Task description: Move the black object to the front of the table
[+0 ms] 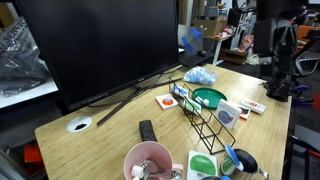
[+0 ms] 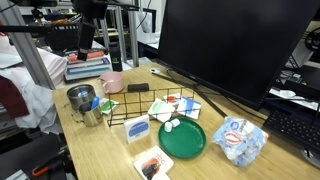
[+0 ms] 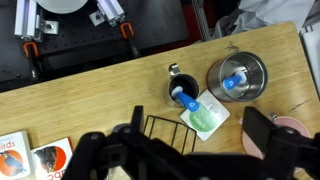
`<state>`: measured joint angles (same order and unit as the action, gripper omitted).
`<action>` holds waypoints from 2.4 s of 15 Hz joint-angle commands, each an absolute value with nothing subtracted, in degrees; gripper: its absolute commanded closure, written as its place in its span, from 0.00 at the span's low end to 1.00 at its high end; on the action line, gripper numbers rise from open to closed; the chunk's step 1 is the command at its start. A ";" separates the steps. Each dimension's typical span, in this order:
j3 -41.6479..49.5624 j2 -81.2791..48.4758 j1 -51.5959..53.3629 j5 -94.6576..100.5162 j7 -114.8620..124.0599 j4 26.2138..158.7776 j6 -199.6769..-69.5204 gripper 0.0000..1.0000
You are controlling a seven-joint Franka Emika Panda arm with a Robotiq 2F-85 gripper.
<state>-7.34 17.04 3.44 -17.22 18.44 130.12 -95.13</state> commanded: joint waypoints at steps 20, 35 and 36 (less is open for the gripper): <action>-10.55 -1.74 8.63 -17.17 33.03 117.80 -113.90 0.00; -9.78 -27.54 14.13 -11.37 33.38 93.02 -113.12 0.00; -9.55 -30.11 14.97 -10.54 33.19 90.20 -112.38 0.00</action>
<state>-10.98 -23.81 12.59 -12.86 33.37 99.06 -116.87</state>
